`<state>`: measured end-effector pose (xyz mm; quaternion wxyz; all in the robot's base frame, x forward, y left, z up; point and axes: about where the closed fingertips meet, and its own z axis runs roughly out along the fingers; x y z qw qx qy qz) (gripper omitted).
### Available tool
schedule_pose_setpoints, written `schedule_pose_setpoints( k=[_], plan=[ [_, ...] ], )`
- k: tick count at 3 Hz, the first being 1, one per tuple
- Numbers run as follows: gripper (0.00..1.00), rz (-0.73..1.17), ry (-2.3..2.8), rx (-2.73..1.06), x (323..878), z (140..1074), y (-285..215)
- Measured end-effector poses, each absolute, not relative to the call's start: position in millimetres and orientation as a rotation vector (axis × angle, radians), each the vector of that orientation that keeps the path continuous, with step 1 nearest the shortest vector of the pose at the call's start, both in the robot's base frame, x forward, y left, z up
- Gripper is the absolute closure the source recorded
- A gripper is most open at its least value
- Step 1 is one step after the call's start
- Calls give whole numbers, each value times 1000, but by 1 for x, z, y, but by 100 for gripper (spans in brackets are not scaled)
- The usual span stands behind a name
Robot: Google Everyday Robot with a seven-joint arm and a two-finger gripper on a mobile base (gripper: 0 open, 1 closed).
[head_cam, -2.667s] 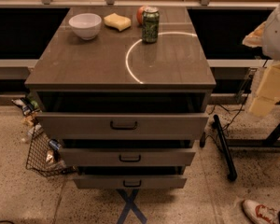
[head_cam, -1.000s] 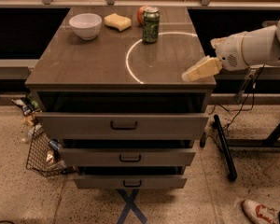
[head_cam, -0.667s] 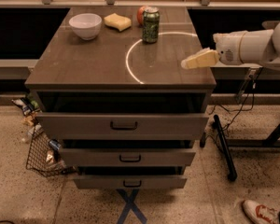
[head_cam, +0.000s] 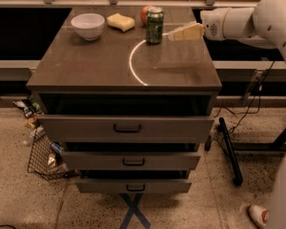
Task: Knock green can over
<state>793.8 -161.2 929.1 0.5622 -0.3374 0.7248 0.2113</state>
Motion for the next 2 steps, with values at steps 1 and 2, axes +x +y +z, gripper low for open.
schedule_pose_setpoints(
  k=[1, 2],
  plan=[
    [0, 494, 1658, -864, 822, 955, -114],
    [0, 486, 1645, -895, 846, 961, -76]
  ],
)
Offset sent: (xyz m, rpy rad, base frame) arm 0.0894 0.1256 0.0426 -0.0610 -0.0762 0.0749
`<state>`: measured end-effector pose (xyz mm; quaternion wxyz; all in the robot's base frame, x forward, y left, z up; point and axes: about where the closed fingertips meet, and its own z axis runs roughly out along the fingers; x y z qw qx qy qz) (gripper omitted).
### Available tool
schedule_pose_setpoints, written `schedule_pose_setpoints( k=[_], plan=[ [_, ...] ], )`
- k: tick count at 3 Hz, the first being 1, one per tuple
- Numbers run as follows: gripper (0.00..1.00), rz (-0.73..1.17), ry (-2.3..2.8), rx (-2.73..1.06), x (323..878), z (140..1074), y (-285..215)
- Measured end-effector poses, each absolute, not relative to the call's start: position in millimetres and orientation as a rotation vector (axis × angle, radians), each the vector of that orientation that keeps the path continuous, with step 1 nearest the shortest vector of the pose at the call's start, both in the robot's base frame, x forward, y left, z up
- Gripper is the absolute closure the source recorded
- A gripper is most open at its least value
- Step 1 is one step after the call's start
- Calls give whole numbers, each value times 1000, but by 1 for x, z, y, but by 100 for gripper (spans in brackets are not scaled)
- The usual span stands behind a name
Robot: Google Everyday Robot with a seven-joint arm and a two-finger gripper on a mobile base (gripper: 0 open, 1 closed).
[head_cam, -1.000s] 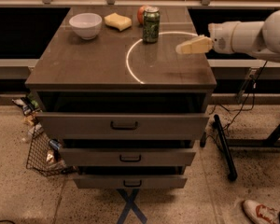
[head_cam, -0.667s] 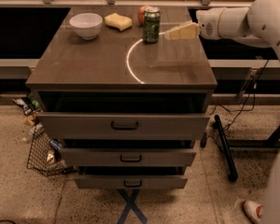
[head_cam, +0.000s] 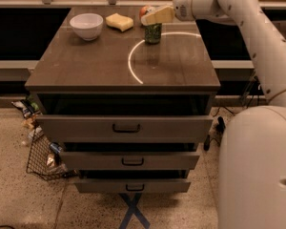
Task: Knock green can over
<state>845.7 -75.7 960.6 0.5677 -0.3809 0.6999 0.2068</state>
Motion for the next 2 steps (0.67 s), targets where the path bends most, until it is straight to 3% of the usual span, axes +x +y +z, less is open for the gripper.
schedule_pose_setpoints(
  k=[2],
  plan=[
    [0, 525, 1678, -850, 883, 932, -45]
  ],
)
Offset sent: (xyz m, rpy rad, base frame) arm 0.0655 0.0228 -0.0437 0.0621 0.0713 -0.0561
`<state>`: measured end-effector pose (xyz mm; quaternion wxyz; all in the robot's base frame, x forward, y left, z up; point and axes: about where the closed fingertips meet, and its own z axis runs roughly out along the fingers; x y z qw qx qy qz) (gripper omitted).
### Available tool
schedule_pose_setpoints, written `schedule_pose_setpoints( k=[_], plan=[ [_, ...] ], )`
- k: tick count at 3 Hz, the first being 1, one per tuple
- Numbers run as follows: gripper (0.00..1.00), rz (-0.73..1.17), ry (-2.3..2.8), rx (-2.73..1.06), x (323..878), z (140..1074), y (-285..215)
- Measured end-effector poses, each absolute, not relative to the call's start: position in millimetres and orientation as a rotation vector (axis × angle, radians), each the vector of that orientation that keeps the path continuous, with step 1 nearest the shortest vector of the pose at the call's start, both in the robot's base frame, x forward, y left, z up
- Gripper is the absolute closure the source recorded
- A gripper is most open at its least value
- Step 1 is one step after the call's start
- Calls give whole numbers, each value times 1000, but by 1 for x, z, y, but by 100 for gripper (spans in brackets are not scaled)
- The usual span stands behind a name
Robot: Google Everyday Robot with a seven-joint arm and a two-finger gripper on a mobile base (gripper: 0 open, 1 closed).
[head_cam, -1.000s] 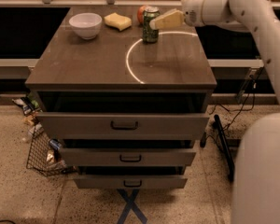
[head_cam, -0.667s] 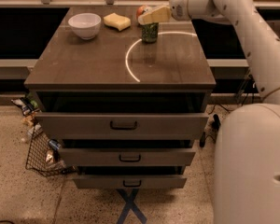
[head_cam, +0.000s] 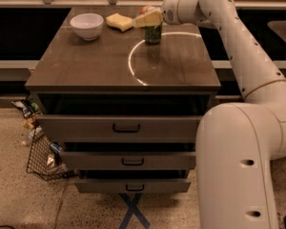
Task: Knock green can over
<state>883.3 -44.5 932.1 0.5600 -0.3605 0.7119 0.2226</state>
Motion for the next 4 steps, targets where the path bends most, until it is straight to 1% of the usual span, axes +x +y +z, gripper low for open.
schedule_pose_setpoints(
  k=[2, 3, 4],
  plan=[
    [0, 490, 1689, -791, 909, 903, -74],
    [26, 517, 1664, -806, 908, 892, -76],
    [48, 526, 1648, -819, 904, 886, -83]
  ],
)
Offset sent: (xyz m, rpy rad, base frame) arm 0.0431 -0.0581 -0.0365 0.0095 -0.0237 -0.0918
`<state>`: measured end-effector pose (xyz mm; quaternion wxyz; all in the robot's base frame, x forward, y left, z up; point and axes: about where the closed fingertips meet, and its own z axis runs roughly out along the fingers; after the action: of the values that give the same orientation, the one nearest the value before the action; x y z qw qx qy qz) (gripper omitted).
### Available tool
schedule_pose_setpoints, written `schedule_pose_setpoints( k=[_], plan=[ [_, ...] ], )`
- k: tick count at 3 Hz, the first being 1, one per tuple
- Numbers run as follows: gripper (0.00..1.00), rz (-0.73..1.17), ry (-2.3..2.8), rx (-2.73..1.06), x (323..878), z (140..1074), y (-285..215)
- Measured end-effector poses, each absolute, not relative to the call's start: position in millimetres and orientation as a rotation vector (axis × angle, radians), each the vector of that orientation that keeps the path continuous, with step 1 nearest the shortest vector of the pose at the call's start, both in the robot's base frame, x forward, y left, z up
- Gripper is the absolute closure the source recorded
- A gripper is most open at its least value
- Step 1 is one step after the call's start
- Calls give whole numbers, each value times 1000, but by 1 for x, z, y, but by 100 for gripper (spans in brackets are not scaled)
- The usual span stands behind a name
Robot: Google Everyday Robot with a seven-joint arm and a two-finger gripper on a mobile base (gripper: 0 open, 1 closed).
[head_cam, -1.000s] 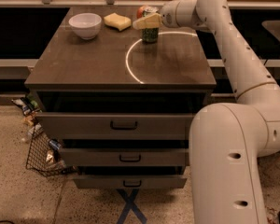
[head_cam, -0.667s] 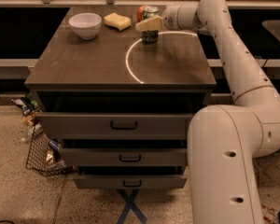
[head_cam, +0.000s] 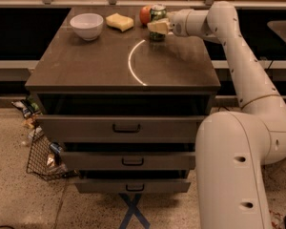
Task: Knock green can over
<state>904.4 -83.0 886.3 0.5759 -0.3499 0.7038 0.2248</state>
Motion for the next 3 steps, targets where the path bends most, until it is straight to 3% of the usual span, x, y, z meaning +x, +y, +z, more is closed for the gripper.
schedule_pose_setpoints(
  k=[2, 3],
  plan=[
    [95, 250, 1540, -1195, 838, 927, -134],
    [100, 13, 1429, -1489, 789, 963, -127]
  ],
)
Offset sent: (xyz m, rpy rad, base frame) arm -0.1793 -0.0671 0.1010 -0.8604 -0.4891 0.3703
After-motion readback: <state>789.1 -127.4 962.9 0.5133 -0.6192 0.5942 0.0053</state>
